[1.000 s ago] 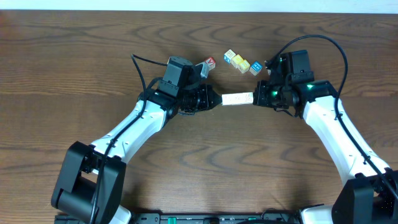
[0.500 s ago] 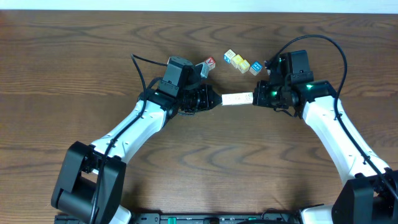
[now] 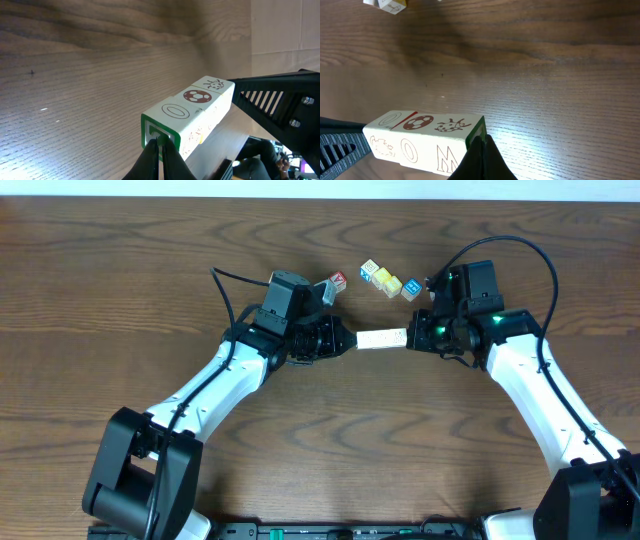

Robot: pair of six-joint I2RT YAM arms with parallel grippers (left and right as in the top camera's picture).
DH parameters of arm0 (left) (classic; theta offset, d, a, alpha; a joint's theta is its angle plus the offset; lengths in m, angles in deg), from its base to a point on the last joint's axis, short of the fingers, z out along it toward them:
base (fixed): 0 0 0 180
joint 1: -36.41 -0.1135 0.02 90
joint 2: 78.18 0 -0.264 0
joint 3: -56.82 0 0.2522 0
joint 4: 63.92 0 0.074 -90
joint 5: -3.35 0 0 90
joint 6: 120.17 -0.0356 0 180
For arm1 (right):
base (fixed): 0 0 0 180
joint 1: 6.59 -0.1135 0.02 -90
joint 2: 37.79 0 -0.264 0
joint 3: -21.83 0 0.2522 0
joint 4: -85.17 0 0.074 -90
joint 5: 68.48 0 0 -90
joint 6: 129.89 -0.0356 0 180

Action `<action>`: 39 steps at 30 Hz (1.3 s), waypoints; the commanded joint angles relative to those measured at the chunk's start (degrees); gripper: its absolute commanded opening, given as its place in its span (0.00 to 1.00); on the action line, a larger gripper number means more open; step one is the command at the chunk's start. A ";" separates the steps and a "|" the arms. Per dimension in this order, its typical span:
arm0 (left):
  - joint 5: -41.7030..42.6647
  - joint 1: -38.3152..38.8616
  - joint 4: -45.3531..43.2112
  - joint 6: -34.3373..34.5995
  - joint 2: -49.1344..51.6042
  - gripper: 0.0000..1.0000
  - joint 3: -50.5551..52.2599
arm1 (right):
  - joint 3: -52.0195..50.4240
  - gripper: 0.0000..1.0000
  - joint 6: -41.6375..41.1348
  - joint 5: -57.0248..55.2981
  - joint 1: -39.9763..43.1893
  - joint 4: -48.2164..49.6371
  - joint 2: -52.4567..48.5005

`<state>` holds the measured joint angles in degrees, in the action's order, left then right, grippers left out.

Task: Lift 3 blocks
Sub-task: 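Continue holding the raised block row steady between both gripper tips, then lower the squeezed block row toward the table with both grippers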

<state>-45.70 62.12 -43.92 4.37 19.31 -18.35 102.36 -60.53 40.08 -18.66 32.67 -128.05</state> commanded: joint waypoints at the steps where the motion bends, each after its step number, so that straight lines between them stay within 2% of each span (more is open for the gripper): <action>1: 4.15 2.36 -1.11 0.07 -1.27 0.07 -0.74 | 0.74 0.01 -1.03 13.16 -4.57 0.24 0.26; 19: -0.61 4.11 -0.48 0.09 -1.27 0.07 -0.70 | 0.72 0.01 -0.98 12.70 -5.29 0.22 0.24; 39: -1.14 4.13 -0.50 0.09 -0.63 0.07 -0.70 | 0.72 0.01 -0.98 12.76 -5.27 0.83 -2.27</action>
<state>-52.30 62.89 -43.04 4.37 19.31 -18.35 102.36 -60.53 39.93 -20.02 32.65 -130.21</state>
